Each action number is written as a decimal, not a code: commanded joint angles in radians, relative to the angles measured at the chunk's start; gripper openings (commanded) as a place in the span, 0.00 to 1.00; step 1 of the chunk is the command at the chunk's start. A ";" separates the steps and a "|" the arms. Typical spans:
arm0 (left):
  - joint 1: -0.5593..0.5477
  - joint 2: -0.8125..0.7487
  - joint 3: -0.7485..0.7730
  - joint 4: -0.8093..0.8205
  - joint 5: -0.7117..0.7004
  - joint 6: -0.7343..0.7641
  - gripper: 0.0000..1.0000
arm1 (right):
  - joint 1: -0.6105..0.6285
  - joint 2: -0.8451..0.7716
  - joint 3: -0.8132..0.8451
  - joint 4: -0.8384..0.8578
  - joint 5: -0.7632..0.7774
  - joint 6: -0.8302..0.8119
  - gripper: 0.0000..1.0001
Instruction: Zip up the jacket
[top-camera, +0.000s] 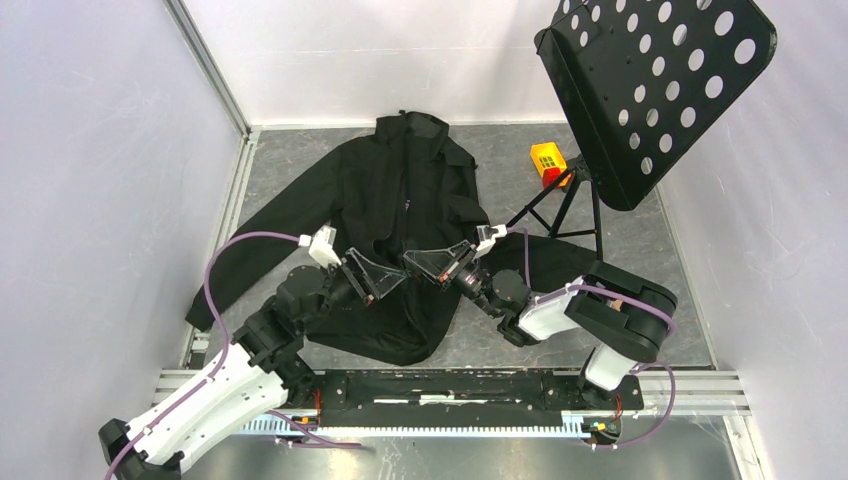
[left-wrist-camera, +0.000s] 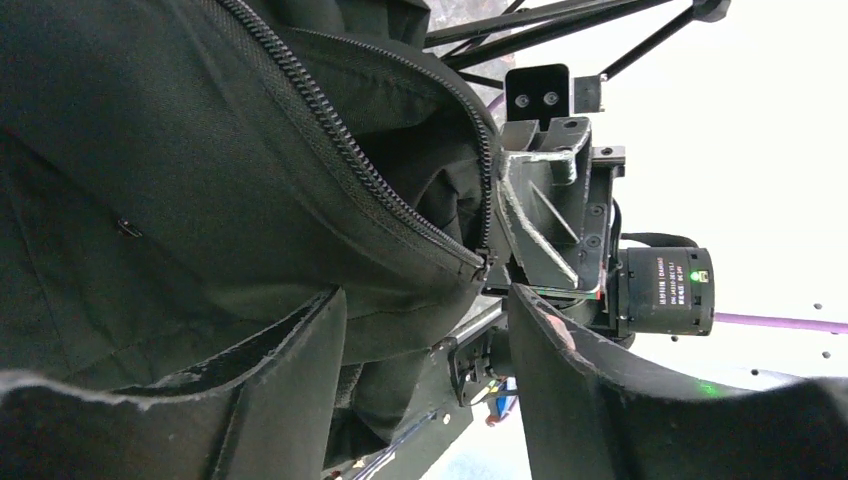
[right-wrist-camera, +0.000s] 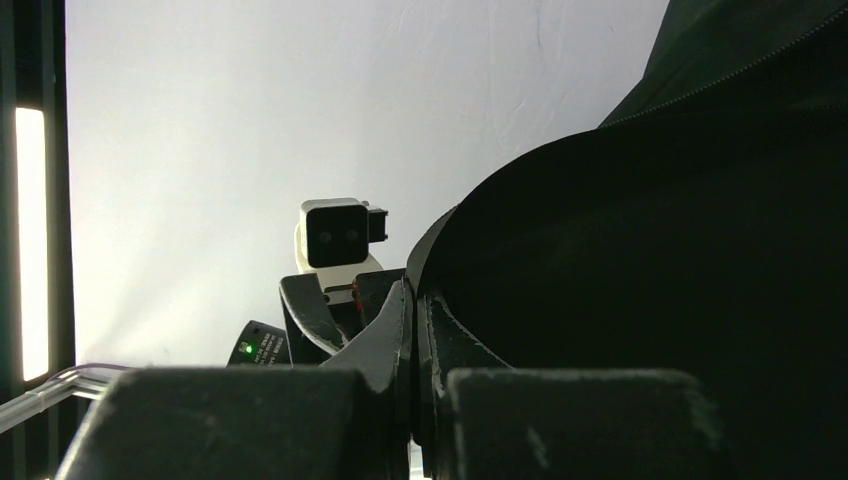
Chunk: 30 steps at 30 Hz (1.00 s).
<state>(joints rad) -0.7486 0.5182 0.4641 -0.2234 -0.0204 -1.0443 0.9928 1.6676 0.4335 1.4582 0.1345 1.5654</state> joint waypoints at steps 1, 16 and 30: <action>-0.006 0.026 0.005 0.046 0.042 -0.034 0.61 | -0.003 0.002 0.019 0.071 0.004 0.008 0.00; -0.006 0.078 0.002 0.130 0.103 -0.036 0.44 | -0.003 0.003 0.024 0.067 0.013 0.012 0.00; -0.007 0.119 -0.005 0.113 0.106 0.064 0.02 | 0.003 0.020 0.062 0.056 0.034 0.019 0.00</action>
<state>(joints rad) -0.7486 0.6212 0.4622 -0.1253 0.0631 -1.0512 0.9928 1.6699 0.4408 1.4498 0.1368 1.5673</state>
